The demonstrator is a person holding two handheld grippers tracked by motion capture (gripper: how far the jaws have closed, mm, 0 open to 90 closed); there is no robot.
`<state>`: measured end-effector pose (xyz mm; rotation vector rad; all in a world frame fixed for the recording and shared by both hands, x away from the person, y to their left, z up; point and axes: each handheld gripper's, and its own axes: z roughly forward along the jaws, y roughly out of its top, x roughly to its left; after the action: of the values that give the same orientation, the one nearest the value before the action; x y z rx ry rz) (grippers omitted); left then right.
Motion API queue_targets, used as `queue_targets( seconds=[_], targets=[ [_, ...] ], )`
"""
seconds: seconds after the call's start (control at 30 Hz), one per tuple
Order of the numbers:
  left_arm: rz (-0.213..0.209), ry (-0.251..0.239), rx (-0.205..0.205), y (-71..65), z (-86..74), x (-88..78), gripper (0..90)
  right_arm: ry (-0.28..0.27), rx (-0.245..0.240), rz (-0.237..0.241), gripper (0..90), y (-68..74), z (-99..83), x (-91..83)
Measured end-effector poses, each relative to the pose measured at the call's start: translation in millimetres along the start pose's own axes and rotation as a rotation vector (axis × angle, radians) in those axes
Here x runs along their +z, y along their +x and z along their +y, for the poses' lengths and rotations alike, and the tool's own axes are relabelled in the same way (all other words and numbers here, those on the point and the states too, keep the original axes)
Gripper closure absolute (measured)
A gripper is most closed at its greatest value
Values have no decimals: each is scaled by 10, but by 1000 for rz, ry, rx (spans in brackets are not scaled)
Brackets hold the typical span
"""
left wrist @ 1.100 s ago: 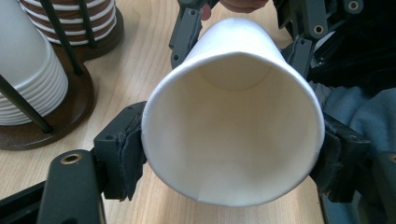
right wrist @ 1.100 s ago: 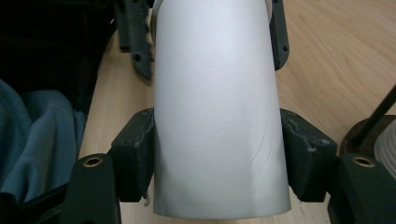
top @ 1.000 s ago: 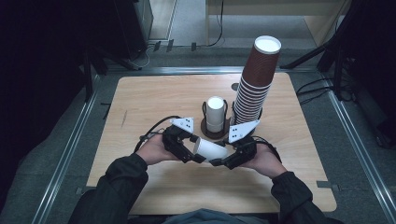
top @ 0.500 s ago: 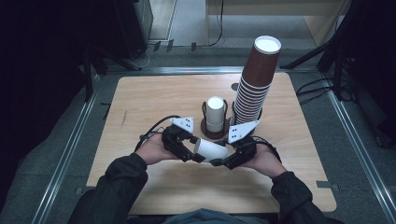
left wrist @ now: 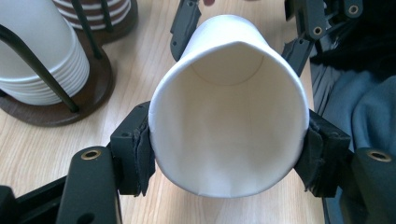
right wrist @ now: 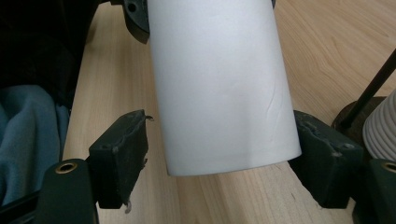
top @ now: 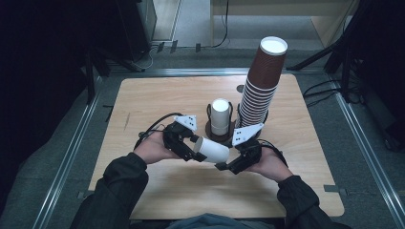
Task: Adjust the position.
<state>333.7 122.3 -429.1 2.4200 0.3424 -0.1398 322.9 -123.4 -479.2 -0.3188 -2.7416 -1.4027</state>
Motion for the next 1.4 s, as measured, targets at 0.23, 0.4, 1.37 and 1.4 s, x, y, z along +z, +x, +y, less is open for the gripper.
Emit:
queue_targets(
  seconds=[0.23,0.4,1.37,1.4],
  targets=[
    [62,146,-4,-3,62,99,314,17,-21,-19,238,8,-2,37],
    [37,212,-23,-1,73,200,313,40,-29,-14,239,18,-13,89],
    [5,216,10,-61,142,320,268,133,-76,-1,343,71,-31,264],
    [1,213,9,-60,137,314,250,130,-77,4,341,72,-30,266]
  ],
)
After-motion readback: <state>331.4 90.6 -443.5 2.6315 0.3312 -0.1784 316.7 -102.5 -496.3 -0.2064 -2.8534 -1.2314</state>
